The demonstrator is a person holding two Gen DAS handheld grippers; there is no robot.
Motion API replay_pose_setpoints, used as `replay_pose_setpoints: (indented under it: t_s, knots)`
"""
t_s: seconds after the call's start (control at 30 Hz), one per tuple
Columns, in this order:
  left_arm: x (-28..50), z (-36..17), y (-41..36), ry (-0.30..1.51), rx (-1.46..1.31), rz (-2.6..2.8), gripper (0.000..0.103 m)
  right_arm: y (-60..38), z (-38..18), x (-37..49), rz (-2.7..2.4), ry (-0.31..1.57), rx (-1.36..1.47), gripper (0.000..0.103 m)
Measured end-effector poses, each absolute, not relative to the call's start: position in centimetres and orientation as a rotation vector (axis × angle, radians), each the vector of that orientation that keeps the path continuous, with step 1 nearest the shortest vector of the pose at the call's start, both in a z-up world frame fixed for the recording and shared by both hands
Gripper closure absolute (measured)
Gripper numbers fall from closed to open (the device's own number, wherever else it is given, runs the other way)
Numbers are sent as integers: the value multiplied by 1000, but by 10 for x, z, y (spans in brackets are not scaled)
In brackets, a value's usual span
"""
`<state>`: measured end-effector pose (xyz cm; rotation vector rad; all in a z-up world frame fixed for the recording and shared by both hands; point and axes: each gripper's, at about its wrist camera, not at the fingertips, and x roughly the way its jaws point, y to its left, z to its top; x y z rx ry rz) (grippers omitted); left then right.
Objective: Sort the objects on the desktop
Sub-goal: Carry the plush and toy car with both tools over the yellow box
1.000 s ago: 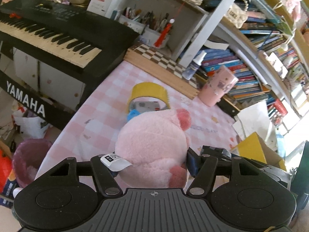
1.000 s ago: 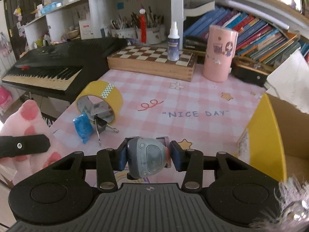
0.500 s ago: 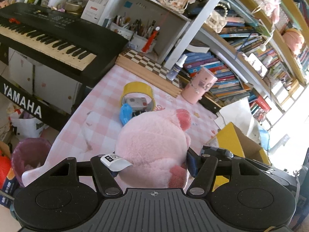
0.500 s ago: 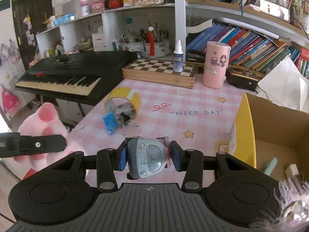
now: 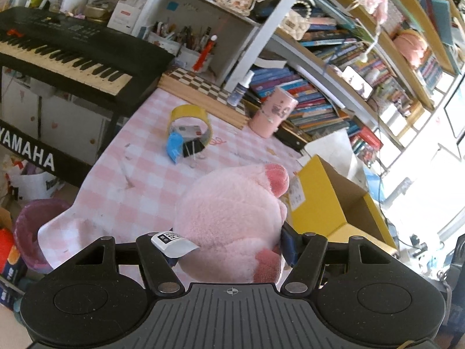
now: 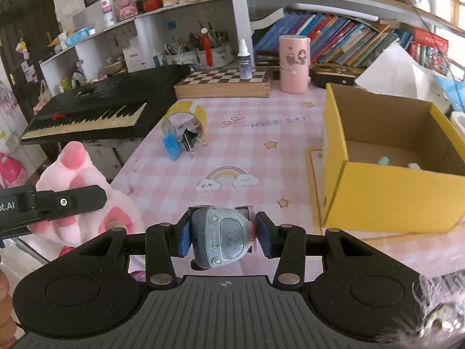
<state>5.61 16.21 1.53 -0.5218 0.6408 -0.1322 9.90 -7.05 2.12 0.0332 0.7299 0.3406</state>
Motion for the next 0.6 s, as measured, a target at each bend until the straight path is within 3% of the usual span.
replay_pose_setpoints:
  t_s: [0.6]
  knots:
    - [26,6,118,741,-452,-328,39,-119,13,2,118,747,138,61]
